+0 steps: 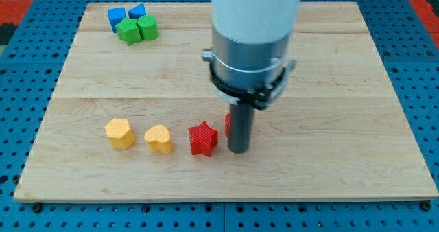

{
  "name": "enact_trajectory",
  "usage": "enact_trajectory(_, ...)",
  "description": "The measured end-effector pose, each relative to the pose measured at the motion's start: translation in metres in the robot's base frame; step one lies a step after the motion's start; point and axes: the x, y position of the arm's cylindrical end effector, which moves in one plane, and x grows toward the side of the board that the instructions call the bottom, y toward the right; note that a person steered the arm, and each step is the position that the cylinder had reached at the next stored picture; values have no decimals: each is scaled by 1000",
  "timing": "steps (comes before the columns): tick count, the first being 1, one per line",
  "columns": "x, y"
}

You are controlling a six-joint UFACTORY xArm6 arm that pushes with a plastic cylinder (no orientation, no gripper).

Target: Slide the red circle to the center left

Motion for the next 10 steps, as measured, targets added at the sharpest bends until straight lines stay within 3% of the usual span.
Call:
enact_trajectory(3,-71,-57)
enact_trajectory(6,-64,23)
enact_trajectory(7,-61,83)
enact_trajectory(8,-14,41)
enact_trajectory(10,-52,-82)
